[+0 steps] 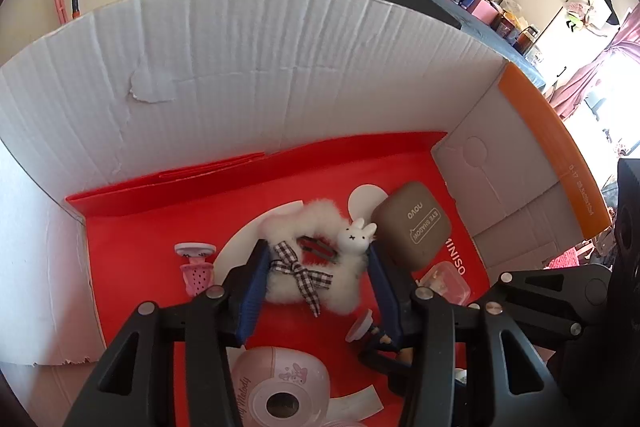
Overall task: Organize objects
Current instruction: 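Lower the plush wreath and figurine onto the red box floor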
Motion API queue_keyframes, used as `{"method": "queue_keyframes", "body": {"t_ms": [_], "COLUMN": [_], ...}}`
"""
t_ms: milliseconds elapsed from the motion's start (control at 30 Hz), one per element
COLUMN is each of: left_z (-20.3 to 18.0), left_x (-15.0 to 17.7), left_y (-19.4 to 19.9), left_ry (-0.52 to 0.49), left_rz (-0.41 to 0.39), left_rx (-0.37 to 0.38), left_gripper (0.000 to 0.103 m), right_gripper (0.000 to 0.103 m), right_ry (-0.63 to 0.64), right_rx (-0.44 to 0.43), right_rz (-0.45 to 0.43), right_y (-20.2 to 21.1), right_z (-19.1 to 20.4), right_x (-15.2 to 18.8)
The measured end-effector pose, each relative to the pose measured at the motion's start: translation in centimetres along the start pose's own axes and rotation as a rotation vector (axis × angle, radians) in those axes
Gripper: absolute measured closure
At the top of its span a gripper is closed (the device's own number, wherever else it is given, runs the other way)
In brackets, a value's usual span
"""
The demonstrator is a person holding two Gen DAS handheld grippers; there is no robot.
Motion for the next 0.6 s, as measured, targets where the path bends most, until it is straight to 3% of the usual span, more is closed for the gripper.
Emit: {"method": "queue_keyframes", "body": {"t_ms": [600], "left_z": [-0.2], "left_x": [-0.3], "left_y": [-0.1], "left_ry": [-0.001], "left_rz": [0.001], "left_rx": [-0.001], "left_gripper": [0.05], "right_gripper": [0.079], "right_ry": [0.026], "right_rx": [0.024], "right_rz": [0.006], "right_y": [1.0], "right_z": [0.1], "right_x": [1.5]}}
Point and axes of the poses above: each gripper's, at about its wrist camera, not at the fingertips, and y roughly against the way its jaws point, z to its left, x to its underside, the point moved 5 cm from there along -y, roughly the way its jaws point, and after that the axes turned 1 degree about -x, right-handed, at the moved point
